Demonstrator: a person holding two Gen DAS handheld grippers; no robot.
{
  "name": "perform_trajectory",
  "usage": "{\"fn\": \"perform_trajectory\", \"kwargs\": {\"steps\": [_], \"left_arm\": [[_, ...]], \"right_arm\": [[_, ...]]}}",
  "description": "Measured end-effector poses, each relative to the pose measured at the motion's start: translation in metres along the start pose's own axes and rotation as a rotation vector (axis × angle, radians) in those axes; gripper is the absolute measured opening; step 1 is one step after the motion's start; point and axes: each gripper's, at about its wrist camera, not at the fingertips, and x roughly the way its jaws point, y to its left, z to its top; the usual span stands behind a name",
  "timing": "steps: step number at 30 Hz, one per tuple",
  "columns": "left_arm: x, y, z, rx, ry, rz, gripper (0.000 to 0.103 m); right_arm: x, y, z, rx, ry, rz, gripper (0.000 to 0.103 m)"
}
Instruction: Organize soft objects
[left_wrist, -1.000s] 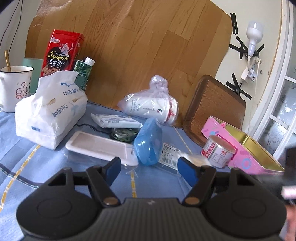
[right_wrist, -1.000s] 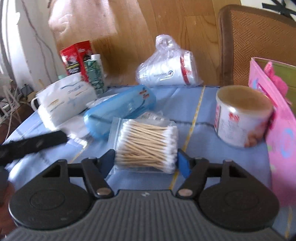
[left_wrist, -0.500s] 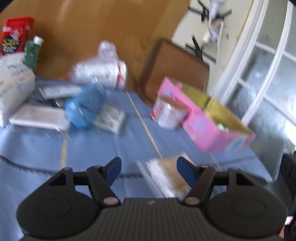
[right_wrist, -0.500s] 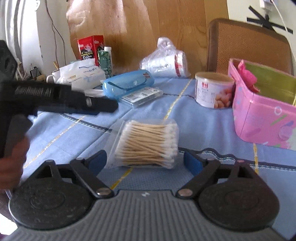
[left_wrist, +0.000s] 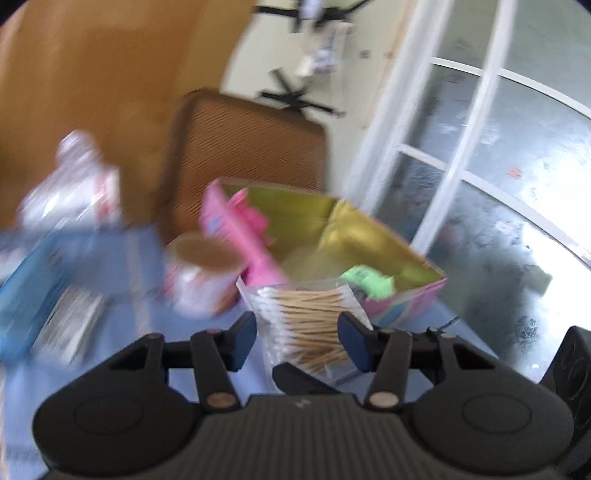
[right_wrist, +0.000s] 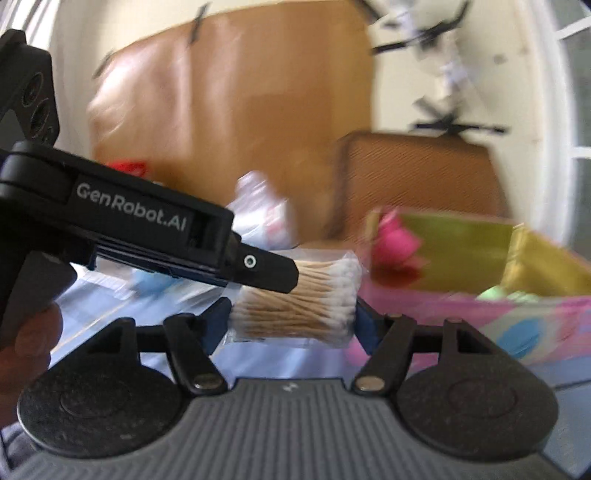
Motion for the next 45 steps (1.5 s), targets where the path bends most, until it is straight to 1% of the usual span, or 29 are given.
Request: {"fn": "perform_trajectory", "kwargs": {"steps": [2,5,8,10,11,13,14,16,18,19,20,21,22,23,24,26,28,31,32,33,34,35,36,39,40,42,43,45], "left_arm": [[0.023,-0.014,0.013,0.045,-0.003,-0.009,0.049],[0.058,-0.026,0.027,0.046,0.018,-0.022,0.049],[0.083,-0.032,0.031,0.070,0.040,0.003,0.049],[0.093,-0.033,0.031,0.082,0.051,0.033,0.052],[0.094,-0.032,0.030,0.077,0.052,0.041,0.052],[0.084,-0.027,0.029,0.057,0.037,0.029,0.052],[0.075,-0.024,0.028,0.057,0.018,0.024,0.054],[0.055,-0.017,0.027,0.064,-0.024,0.048,0.057],[0.025,0.001,0.018,0.041,-0.063,0.051,0.057],[0.008,0.014,0.012,0.022,-0.083,0.061,0.057],[-0.010,0.028,0.005,0.003,-0.107,0.088,0.057],[-0.027,0.042,-0.003,-0.015,-0.129,0.119,0.058],[-0.044,0.058,-0.012,-0.037,-0.151,0.163,0.059],[-0.060,0.073,-0.020,-0.064,-0.167,0.217,0.060],[-0.075,0.089,-0.030,-0.095,-0.179,0.276,0.060],[-0.101,0.120,-0.047,-0.156,-0.196,0.399,0.060],[-0.121,0.145,-0.062,-0.204,-0.211,0.520,0.060],[-0.141,0.174,-0.080,-0.305,-0.259,0.599,0.059],[-0.146,0.181,-0.086,-0.339,-0.279,0.610,0.060],[-0.147,0.188,-0.089,-0.383,-0.292,0.606,0.060],[-0.150,0.192,-0.089,-0.413,-0.307,0.587,0.060],[-0.153,0.194,-0.090,-0.420,-0.329,0.582,0.060],[-0.154,0.194,-0.091,-0.420,-0.334,0.575,0.060],[-0.152,0.191,-0.091,-0.394,-0.328,0.553,0.061],[-0.151,0.189,-0.091,-0.384,-0.327,0.550,0.060],[-0.151,0.187,-0.091,-0.376,-0.333,0.541,0.064],[-0.152,0.187,-0.091,-0.375,-0.339,0.529,0.065],[-0.156,0.186,-0.093,-0.380,-0.348,0.513,0.065]], "right_arm": [[0.002,-0.020,0.008,0.020,-0.023,-0.060,0.072],[0.014,-0.049,0.014,0.048,-0.027,-0.132,0.072],[0.031,-0.066,0.018,0.058,-0.008,-0.183,0.072],[0.039,-0.073,0.019,0.070,0.006,-0.204,0.075],[0.047,-0.077,0.019,0.073,0.023,-0.214,0.081],[0.048,-0.079,0.019,0.095,0.026,-0.234,0.085],[0.047,-0.079,0.018,0.112,0.015,-0.230,0.085],[0.042,-0.077,0.017,0.132,-0.007,-0.220,0.085],[0.035,-0.072,0.015,0.143,-0.033,-0.217,0.085],[0.032,-0.070,0.015,0.152,-0.052,-0.205,0.084],[0.027,-0.064,0.016,0.164,-0.071,-0.189,0.084],[0.027,-0.058,0.018,0.167,-0.081,-0.171,0.083],[0.026,-0.050,0.020,0.159,-0.084,-0.139,0.078],[0.029,-0.041,0.023,0.146,-0.079,-0.099,0.075],[0.032,-0.031,0.025,0.135,-0.065,-0.055,0.075],[0.048,-0.003,0.031,0.117,-0.005,0.069,0.074],[0.069,0.025,0.036,0.099,0.065,0.154,0.074],[0.104,0.073,0.043,0.064,0.147,0.230,0.075],[0.116,0.088,0.046,0.057,0.167,0.244,0.077],[0.125,0.102,0.047,0.052,0.182,0.253,0.078],[0.137,0.116,0.048,0.049,0.198,0.253,0.083],[0.147,0.127,0.049,0.049,0.211,0.241,0.084],[0.159,0.137,0.050,0.054,0.229,0.225,0.084],[0.190,0.155,0.050,0.086,0.293,0.182,0.085],[0.199,0.159,0.048,0.088,0.315,0.172,0.087],[0.206,0.161,0.043,0.086,0.340,0.114,0.085],[0.208,0.157,0.040,0.106,0.355,0.103,0.074],[0.203,0.143,0.037,0.161,0.346,0.098,0.068]]}}
